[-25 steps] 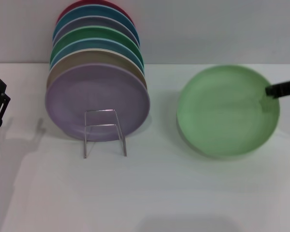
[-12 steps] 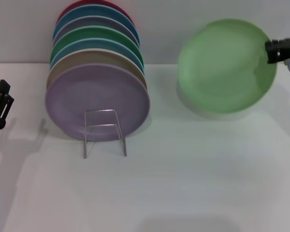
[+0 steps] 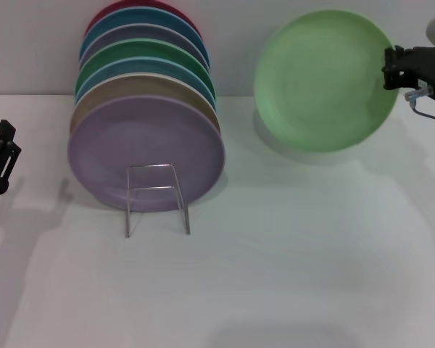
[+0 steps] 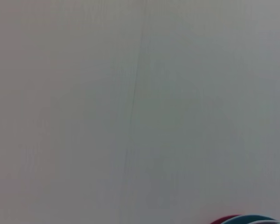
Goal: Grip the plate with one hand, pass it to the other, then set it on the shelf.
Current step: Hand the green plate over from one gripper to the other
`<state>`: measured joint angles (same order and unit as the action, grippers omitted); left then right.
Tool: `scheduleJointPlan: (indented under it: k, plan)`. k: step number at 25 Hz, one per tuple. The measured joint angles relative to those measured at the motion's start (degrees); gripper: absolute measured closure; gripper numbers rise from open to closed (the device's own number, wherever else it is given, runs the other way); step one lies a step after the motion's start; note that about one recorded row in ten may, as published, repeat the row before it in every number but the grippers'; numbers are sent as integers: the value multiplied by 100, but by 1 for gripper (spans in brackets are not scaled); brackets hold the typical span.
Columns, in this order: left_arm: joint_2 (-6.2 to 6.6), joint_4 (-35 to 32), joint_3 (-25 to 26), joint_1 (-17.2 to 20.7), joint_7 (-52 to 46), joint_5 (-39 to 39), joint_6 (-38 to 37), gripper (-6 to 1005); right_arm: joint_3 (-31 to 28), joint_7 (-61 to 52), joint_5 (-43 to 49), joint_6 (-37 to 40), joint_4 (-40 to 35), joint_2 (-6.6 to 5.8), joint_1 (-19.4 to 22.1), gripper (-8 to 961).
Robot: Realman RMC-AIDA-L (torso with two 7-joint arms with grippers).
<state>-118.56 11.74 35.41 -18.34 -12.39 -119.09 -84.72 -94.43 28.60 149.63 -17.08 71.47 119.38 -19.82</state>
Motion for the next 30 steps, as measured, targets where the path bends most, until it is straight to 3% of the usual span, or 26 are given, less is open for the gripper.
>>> scheduleJointPlan:
  k: [10, 11, 13, 15, 17, 21, 30]
  plan:
    - [-9, 12, -10, 15, -16, -1, -4, 190, 892, -7, -478, 2023, -574, 0, 477, 934]
    - [-9, 13, -10, 23, -16, 0, -5, 190, 1129, -11, -518, 2580, -763, -4, 586, 934]
    - [-13, 15, -10, 45, -18, -1, -6, 190, 1264, -14, -520, 2889, -878, -3, 638, 934]
    - [-17, 71, -9, 123, -32, 0, -44, 190, 1886, -116, -558, 4299, -1414, -1, 786, 934]
    - [-17, 83, -8, 147, -34, 0, -68, 190, 2009, -181, -571, 4633, -1544, -2, 806, 934]
    - [-18, 95, -71, 239, -42, -4, -269, 190, 2322, -475, -583, 5536, -2008, -8, 798, 934]
    - [-15, 92, -443, 408, -106, -12, -860, 190, 2604, -1653, -576, 6903, -3773, -8, 134, 935]
